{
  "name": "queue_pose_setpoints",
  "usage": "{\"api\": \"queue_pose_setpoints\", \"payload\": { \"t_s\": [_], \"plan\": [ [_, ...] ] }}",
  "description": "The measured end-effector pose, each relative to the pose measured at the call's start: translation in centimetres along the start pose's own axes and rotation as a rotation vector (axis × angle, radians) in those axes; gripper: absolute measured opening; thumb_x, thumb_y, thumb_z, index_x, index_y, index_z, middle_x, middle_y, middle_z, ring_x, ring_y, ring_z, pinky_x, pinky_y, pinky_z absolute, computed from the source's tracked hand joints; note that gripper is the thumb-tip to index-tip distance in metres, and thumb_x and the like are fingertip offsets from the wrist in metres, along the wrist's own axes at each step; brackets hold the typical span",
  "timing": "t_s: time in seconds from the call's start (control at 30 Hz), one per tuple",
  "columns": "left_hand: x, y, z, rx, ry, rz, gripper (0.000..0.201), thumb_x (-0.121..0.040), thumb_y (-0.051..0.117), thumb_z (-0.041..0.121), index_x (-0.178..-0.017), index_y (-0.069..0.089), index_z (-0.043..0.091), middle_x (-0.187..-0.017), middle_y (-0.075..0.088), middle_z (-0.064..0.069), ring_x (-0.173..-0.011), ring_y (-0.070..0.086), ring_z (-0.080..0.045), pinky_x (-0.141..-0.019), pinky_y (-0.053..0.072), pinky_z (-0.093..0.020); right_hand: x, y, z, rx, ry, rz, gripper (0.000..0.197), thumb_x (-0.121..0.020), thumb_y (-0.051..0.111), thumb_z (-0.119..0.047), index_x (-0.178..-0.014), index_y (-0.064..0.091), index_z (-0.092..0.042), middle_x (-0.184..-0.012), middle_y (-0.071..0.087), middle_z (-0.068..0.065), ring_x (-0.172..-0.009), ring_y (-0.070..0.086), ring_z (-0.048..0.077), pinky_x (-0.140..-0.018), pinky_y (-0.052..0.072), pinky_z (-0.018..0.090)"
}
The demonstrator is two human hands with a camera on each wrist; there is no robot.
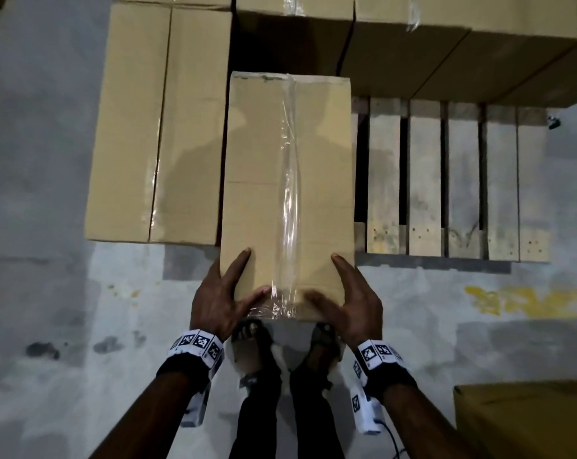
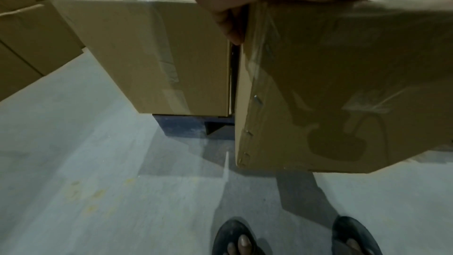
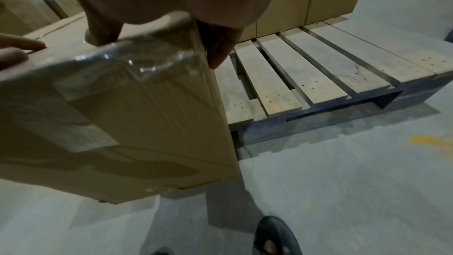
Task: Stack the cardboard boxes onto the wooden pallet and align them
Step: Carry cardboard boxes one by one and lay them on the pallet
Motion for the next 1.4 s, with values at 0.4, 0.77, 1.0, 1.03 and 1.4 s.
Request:
{"api": "queue_pose_setpoints", "payload": {
  "t_s": [0.4,0.77,1.0,1.03,1.4],
  "plan": [
    [2.9,0.1,-2.2,-0.276,0.104,-0.111,0.116,-0.062,0.072,0.087,-0.160,0.030,0.040,-0.169,0.021,-0.014,-0.144,0.042,-0.040,-0.101,0.051,-0.055,2.3,1.1,2.4,0.316,-0.033,-0.379,0.130,-0.075,0.085,-0.046,-0.155,-0.017,-0.057,-0.170,0.017,0.003,-0.104,0.068,0.028,-0.073,0.055,0.032],
    [2.4,-1.5,-2.2,-0.539,0.231,-0.047,0.109,-0.057,0.095,0.056,-0.153,0.048,0.032,-0.170,0.024,-0.011,-0.152,0.027,-0.038,-0.111,0.031,-0.064,1.2,0.0,1.4,0.332,0.007,-0.359,0.130,-0.081,0.084,-0.024,-0.151,-0.018,-0.063,-0.161,0.039,-0.002,-0.121,0.063,0.029,-0.088,0.055,0.040],
    [-1.1,-2.8,-1.5,-0.574,0.183,-0.027,0.122,-0.052,0.094,0.062,-0.157,0.042,0.027,-0.170,0.021,-0.012,-0.153,0.024,-0.041,-0.118,0.029,-0.064,-2.4,-0.3,0.1,0.414,0.005,-0.349,0.132,-0.076,0.088,-0.039,-0.153,-0.017,-0.060,-0.154,0.044,0.010,-0.122,0.060,0.035,-0.095,0.052,0.048],
    [-1.7,-3.0,-1.4,-0.583,0.182,-0.037,0.124,-0.051,0.095,0.062,-0.157,0.042,0.026,-0.170,0.023,-0.013,-0.153,0.025,-0.042,-0.117,0.030,-0.064,-2.9,-0.4,-0.1,0.423,0.006,-0.353,0.134,-0.074,0.090,-0.039,-0.154,-0.015,-0.058,-0.152,0.045,0.012,-0.121,0.060,0.036,-0.095,0.053,0.049],
    [-5.8,-4.6,-0.6,-0.607,0.181,-0.103,0.137,-0.053,0.096,0.058,-0.164,0.020,0.034,-0.172,0.012,-0.011,-0.156,0.019,-0.041,-0.122,0.025,-0.060,-6.7,-1.0,-1.5,0.468,-0.015,-0.348,0.135,-0.069,0.091,-0.046,-0.156,-0.012,-0.053,-0.155,0.040,0.010,-0.131,0.053,0.036,-0.103,0.045,0.055]
  ]
}}
Point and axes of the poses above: each hand's wrist, its own x-axis away from the middle knuckle, its own y-axis out of the palm, z = x × y, the point moved 4 cm from there along -x, towards the middle knuckle
